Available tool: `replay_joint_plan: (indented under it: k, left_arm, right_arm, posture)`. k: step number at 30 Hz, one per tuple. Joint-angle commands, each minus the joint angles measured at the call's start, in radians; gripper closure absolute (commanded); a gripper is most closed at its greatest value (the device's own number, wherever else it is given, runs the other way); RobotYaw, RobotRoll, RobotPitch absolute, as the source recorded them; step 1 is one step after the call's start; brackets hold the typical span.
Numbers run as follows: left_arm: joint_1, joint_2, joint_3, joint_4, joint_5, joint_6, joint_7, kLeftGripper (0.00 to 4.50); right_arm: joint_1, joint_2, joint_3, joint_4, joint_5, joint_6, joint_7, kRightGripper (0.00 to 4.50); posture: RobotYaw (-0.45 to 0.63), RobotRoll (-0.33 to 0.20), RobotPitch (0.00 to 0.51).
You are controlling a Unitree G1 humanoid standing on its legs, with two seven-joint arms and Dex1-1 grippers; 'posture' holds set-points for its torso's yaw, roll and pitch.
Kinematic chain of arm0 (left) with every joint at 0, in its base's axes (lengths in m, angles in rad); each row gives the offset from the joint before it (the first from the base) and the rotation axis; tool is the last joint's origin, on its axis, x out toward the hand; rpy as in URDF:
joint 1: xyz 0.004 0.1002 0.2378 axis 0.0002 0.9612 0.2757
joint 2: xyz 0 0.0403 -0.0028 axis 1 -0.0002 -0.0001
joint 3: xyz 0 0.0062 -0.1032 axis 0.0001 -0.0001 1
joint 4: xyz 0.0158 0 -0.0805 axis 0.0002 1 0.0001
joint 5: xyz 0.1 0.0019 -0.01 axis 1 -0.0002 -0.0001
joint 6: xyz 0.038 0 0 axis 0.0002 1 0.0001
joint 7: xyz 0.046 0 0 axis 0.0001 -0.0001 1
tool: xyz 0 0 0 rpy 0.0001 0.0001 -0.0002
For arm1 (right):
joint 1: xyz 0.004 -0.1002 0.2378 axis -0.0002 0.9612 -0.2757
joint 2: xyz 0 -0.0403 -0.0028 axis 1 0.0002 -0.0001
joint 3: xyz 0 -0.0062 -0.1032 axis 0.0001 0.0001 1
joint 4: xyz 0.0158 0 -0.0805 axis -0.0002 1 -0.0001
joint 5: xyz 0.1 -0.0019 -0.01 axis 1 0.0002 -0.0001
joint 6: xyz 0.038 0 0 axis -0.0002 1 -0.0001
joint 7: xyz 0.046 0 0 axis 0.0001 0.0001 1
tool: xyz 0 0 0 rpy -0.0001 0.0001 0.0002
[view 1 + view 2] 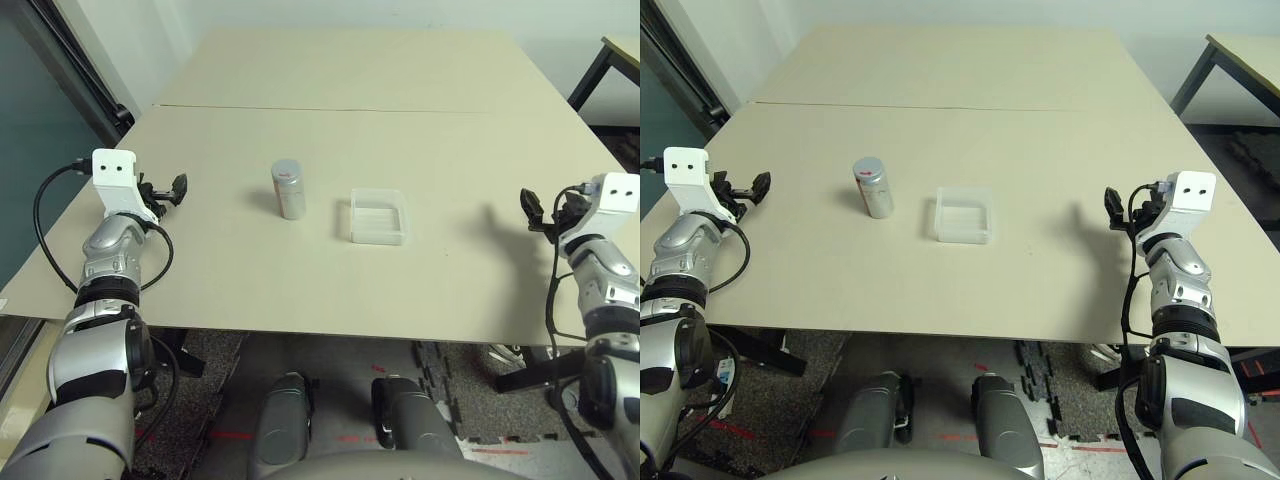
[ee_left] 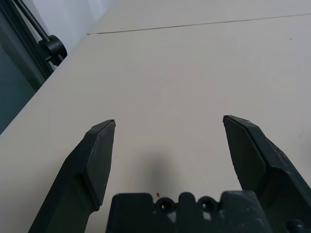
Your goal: Pour the medicine from the bottle into the box.
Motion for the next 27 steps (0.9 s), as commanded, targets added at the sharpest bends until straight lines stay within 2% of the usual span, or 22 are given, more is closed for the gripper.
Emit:
replay_joint_plan:
  k: [1,6,11,14,18,23,27]
  left_arm:
    - [-0.022,0.018,-0.001,0.029,0.006,0.0,0.012,0.05]
    - [-0.061,0.026,0.004,0.038,-0.006,0.021,-0.011,0.05]
    - [-0.075,0.056,0.0,-0.049,-0.047,0.086,-0.161,0.05]
    - [-0.024,0.088,-0.005,-0.186,-0.082,0.175,-0.273,0.05]
    - [0.113,0.132,-0.021,-0.503,-0.163,0.377,-0.409,0.05]
    - [0.278,0.169,-0.044,-0.842,-0.268,0.565,-0.545,0.05]
    - [0.352,0.169,-0.086,-1.005,-0.289,0.622,-0.585,0.05]
  right_arm:
    - [0.018,-0.003,-0.019,-0.015,0.009,-0.006,-0.01,0.0]
    - [0.005,-0.03,-0.004,-0.036,0.007,0.018,0.034,0.0]
    - [-0.006,-0.082,0.054,-0.156,0.014,0.149,0.183,0.0]
    - [0.006,-0.12,0.099,-0.291,0.037,0.277,0.298,0.0]
    - [0.04,-0.171,0.171,-0.534,0.086,0.483,0.436,0.0]
    - [0.04,-0.188,0.22,-0.72,0.126,0.65,0.486,0.0]
    - [0.033,-0.174,0.267,-0.836,0.158,0.757,0.501,0.0]
  posture:
    - [0.05,0.0,0.112]
    - [0.05,0.0,0.119]
    - [0.1,0.0,0.103]
    - [0.11,0.0,0.102]
    - [0.12,0.0,0.109]
    - [0.13,0.0,0.105]
    - [0.13,0.0,0.1]
